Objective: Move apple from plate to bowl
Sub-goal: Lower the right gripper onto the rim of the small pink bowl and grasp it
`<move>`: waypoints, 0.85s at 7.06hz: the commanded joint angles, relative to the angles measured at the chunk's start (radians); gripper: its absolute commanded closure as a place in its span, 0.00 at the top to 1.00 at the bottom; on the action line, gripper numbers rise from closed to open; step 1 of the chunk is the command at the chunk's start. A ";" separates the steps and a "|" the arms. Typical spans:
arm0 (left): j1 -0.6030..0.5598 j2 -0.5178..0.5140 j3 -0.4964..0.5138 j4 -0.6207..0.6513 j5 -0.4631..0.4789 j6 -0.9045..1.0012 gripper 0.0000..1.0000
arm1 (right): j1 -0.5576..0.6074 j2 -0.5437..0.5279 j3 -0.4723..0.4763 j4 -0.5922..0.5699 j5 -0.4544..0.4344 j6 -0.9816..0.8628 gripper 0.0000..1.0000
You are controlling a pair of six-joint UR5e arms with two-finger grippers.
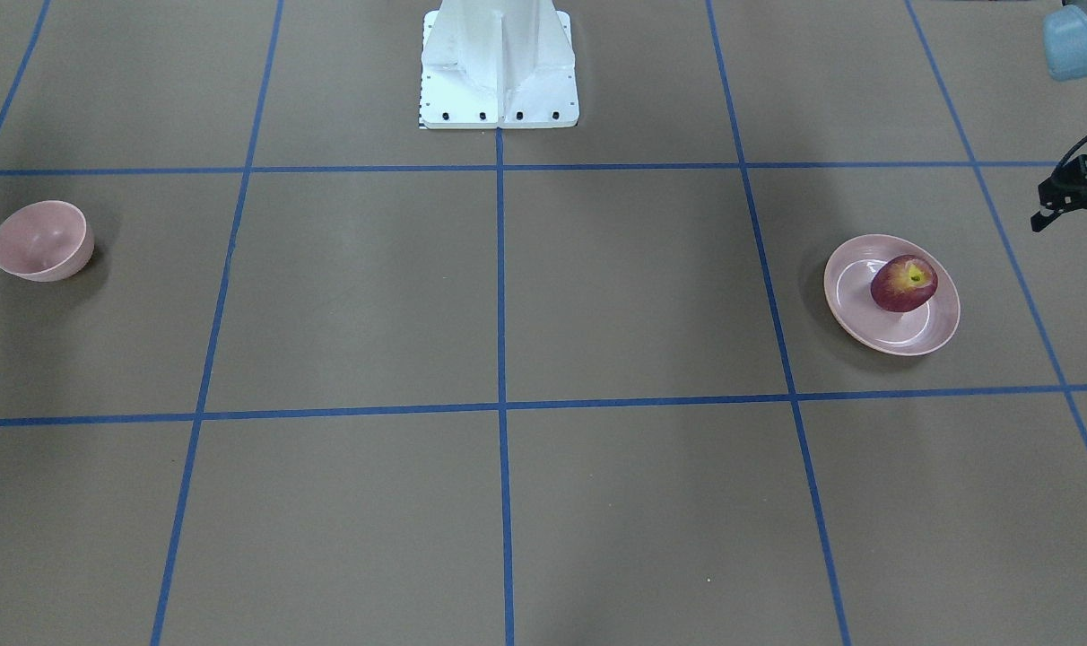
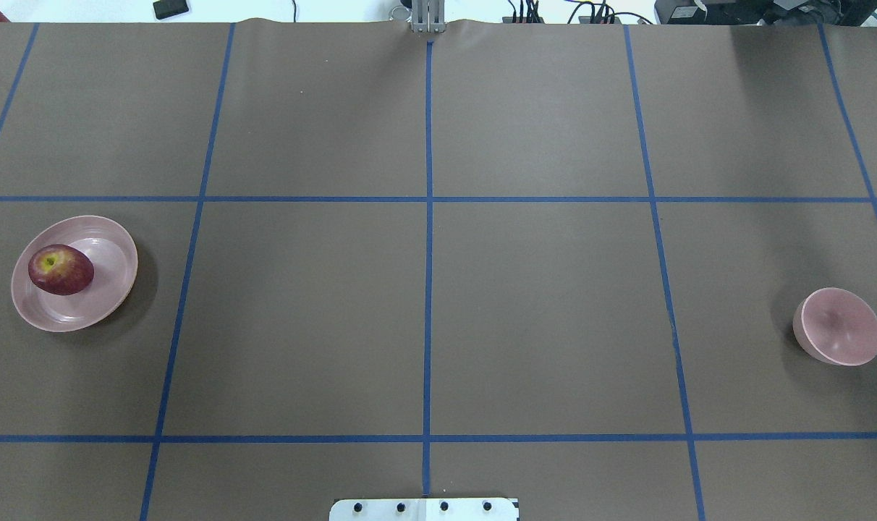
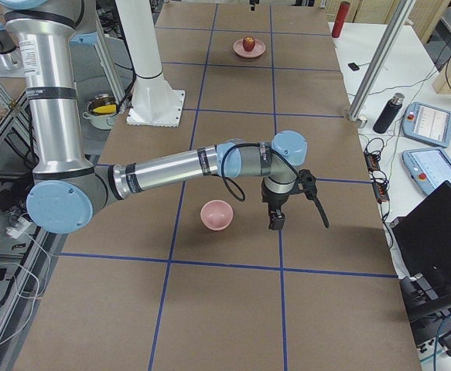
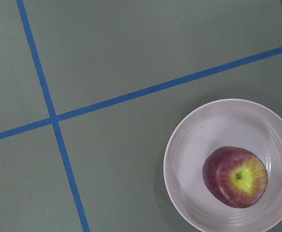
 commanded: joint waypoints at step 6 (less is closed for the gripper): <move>0.002 0.045 -0.004 -0.052 -0.001 -0.009 0.98 | -0.047 -0.025 0.001 0.096 0.026 0.000 1.00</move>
